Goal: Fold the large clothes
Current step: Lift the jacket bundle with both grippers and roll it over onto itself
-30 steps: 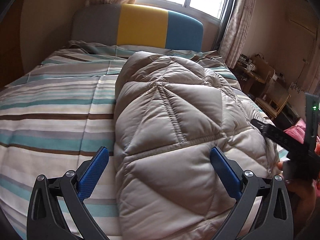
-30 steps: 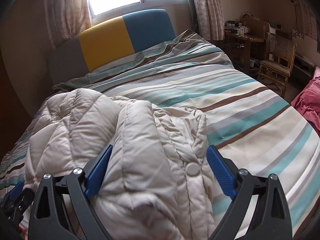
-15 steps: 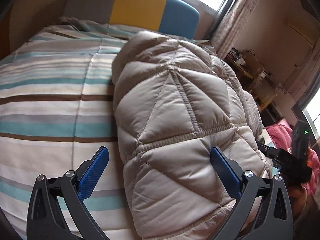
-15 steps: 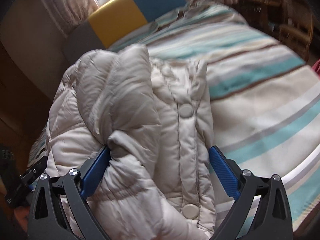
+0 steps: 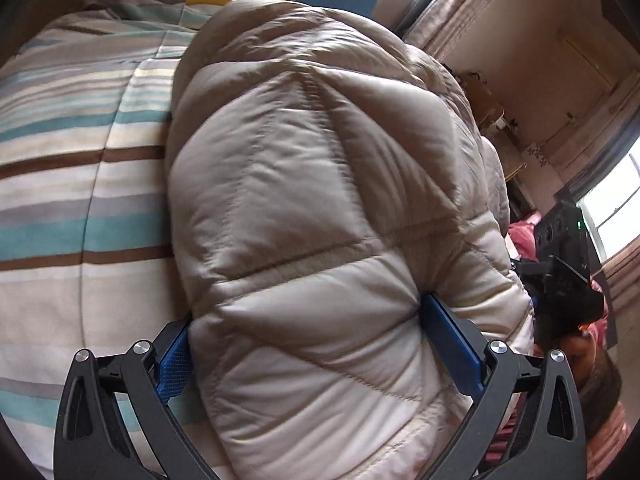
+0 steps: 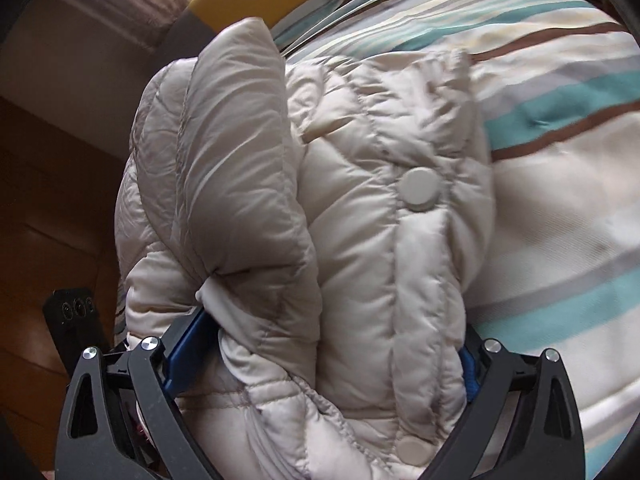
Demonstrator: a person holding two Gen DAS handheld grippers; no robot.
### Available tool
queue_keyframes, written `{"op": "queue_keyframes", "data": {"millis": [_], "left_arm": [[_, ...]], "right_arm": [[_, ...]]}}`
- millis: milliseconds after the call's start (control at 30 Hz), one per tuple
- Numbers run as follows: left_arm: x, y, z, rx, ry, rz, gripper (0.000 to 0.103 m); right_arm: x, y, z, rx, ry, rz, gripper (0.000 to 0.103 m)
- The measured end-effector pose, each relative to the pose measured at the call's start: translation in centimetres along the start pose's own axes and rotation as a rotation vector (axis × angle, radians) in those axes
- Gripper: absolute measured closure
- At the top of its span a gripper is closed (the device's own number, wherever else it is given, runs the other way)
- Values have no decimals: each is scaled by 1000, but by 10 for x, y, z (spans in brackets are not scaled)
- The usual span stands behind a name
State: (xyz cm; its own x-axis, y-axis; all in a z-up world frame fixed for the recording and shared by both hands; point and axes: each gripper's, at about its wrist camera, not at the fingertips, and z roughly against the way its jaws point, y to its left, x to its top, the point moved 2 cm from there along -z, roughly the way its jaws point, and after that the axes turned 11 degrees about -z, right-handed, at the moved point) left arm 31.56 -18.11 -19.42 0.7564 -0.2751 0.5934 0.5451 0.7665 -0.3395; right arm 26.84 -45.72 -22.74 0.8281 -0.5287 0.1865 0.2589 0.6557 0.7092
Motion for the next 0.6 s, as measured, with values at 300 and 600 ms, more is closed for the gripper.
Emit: {"op": "queue_keyframes", "data": {"millis": [300,600], "left_arm": [[8,-31,15,95,-90,-130,34],[18,-55,46,140,-272,-263,53]], "right_arm": [[-11,2,13,102,-70,22,27],[-47,15,44,212,-211,81,36]]}}
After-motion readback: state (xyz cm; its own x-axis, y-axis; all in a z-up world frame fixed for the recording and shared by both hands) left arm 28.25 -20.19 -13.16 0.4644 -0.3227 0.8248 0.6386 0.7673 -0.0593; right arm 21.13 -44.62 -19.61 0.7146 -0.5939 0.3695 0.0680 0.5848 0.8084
